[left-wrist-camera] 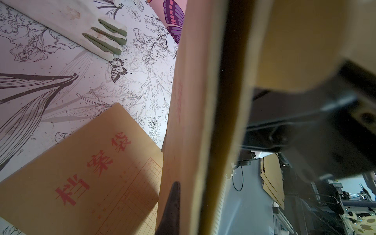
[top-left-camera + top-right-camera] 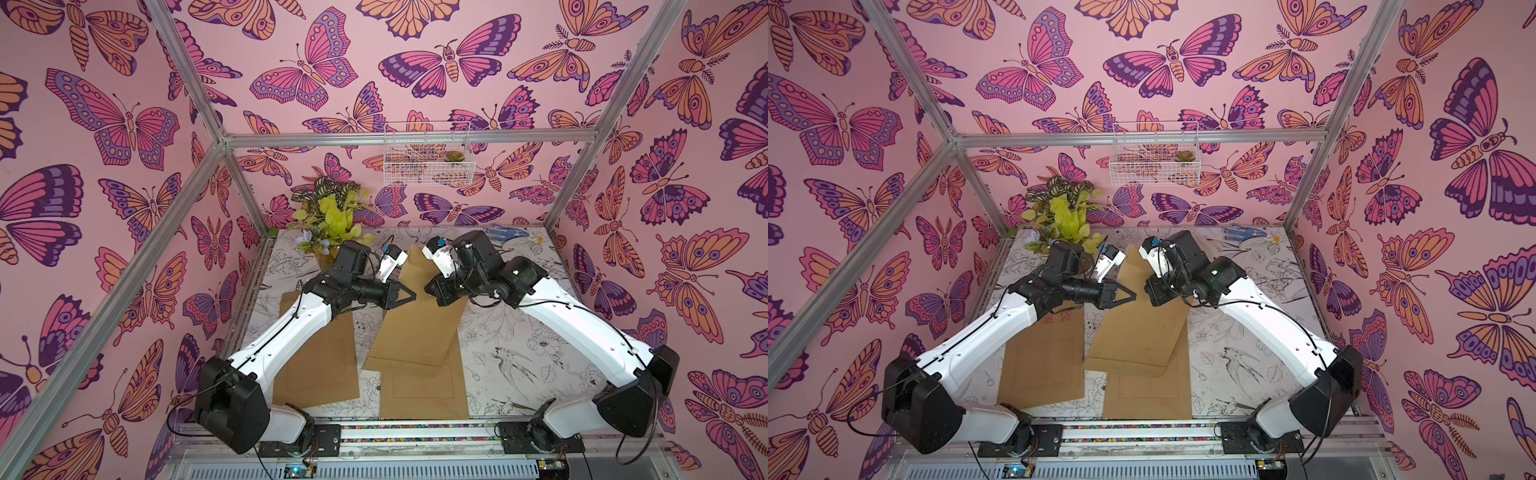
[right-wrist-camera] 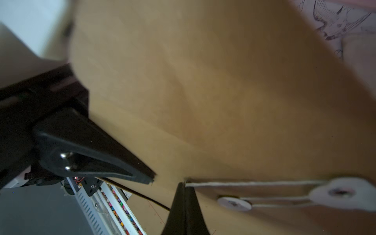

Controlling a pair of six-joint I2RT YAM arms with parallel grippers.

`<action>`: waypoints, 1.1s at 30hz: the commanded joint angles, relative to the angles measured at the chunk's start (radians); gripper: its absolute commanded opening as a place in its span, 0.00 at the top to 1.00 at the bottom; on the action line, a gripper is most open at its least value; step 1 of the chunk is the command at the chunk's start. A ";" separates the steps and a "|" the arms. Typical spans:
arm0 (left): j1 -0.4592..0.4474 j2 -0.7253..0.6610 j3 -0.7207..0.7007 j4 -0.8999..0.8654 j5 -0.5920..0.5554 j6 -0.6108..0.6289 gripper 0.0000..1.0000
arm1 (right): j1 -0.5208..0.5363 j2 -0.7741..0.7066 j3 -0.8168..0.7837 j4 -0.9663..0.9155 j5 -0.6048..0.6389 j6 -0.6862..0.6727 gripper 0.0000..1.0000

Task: Close the mouth of the file bag
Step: Close the file bag.

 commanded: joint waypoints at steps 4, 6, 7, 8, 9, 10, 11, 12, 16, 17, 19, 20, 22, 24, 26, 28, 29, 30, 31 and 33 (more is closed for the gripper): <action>0.017 -0.023 -0.009 0.008 0.002 -0.005 1.00 | -0.070 -0.090 -0.170 0.138 -0.126 0.119 1.00; 0.020 -0.022 -0.006 0.009 0.003 -0.003 1.00 | -0.095 -0.100 -0.210 0.163 -0.142 0.136 1.00; 0.021 -0.020 -0.004 0.009 0.004 -0.003 1.00 | -0.108 -0.101 -0.226 0.171 -0.151 0.140 1.00; 0.021 -0.020 -0.005 0.009 0.005 -0.003 1.00 | -0.120 -0.101 -0.234 0.177 -0.155 0.142 1.00; 0.021 -0.020 -0.003 0.009 0.006 -0.004 1.00 | -0.131 -0.101 -0.241 0.180 -0.159 0.142 1.00; 0.023 -0.020 -0.004 0.008 0.007 -0.004 1.00 | -0.143 -0.099 -0.244 0.180 -0.166 0.142 1.00; 0.021 -0.021 -0.003 0.008 0.007 -0.004 1.00 | -0.152 -0.096 -0.244 0.181 -0.172 0.141 1.00; 0.022 -0.021 -0.004 0.009 0.006 -0.004 1.00 | -0.167 -0.093 -0.244 0.180 -0.183 0.138 1.00; 0.023 -0.026 -0.005 0.007 0.006 -0.005 1.00 | -0.222 -0.086 -0.239 0.164 -0.199 0.129 1.00; 0.023 -0.028 -0.006 0.005 0.007 -0.004 1.00 | -0.236 -0.086 -0.235 0.153 -0.196 0.125 1.00; 0.024 -0.030 -0.005 0.002 0.008 -0.004 1.00 | -0.269 -0.088 -0.221 0.124 -0.191 0.113 1.00; 0.024 -0.032 -0.007 0.002 0.008 -0.004 1.00 | -0.285 -0.087 -0.214 0.110 -0.187 0.106 1.00; 0.024 -0.033 -0.006 0.000 0.011 -0.004 1.00 | -0.306 -0.088 -0.197 0.091 -0.181 0.088 1.00; 0.024 -0.033 -0.004 0.001 0.016 -0.004 1.00 | -0.314 -0.088 -0.178 0.073 -0.172 0.079 1.00; 0.024 -0.034 -0.001 0.002 0.019 -0.004 1.00 | -0.316 -0.082 -0.156 0.052 -0.148 0.072 1.00; 0.024 -0.035 -0.001 -0.001 0.022 -0.004 1.00 | -0.316 -0.077 -0.131 0.028 -0.116 0.061 1.00; 0.024 -0.036 -0.002 -0.002 0.022 -0.004 1.00 | -0.316 -0.075 -0.120 0.016 -0.104 0.055 1.00; 0.024 -0.037 -0.002 -0.002 0.024 -0.004 1.00 | -0.317 -0.072 -0.111 0.007 -0.091 0.052 1.00; 0.025 -0.038 -0.003 -0.003 0.024 -0.003 1.00 | -0.317 -0.069 -0.099 -0.003 -0.077 0.048 1.00; 0.024 -0.040 -0.005 -0.006 0.031 -0.003 1.00 | -0.317 -0.062 -0.071 -0.029 -0.046 0.035 1.00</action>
